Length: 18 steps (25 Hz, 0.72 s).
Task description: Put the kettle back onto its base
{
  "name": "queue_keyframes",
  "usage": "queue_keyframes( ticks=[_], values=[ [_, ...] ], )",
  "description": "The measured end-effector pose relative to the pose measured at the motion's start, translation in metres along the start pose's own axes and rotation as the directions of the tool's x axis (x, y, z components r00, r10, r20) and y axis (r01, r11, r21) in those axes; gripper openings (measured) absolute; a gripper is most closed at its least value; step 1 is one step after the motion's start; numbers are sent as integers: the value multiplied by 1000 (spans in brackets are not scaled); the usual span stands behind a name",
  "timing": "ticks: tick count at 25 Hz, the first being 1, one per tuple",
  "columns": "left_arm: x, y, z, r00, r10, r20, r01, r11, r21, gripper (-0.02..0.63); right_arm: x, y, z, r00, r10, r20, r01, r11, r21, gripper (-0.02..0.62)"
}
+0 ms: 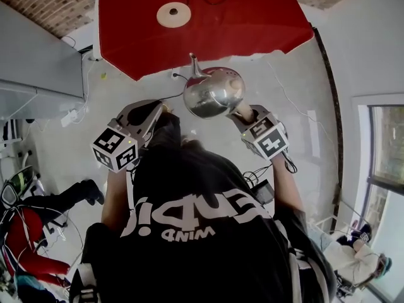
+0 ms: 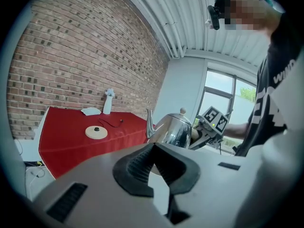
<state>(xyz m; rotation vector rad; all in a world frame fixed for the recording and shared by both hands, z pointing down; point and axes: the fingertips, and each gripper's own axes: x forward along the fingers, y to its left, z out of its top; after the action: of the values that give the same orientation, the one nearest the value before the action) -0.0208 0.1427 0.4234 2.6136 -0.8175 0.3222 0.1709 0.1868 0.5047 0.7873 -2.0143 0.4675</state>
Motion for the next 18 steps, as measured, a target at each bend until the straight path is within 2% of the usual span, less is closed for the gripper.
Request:
queue_keyframes(
  ticks=[4, 16, 18],
  values=[
    [17, 13, 5, 1000, -14, -3, 14, 1000, -3, 9, 6, -19, 7, 1000, -5, 1, 5, 1000, 15, 71],
    [25, 24, 7, 999, -47, 1, 46, 999, 19, 8, 7, -23, 15, 999, -30, 18, 29, 999, 21, 71],
    [30, 38, 11, 999, -52, -5, 52, 998, 17, 9, 15, -31, 25, 1000, -25, 8, 25, 999, 19, 71]
  ],
)
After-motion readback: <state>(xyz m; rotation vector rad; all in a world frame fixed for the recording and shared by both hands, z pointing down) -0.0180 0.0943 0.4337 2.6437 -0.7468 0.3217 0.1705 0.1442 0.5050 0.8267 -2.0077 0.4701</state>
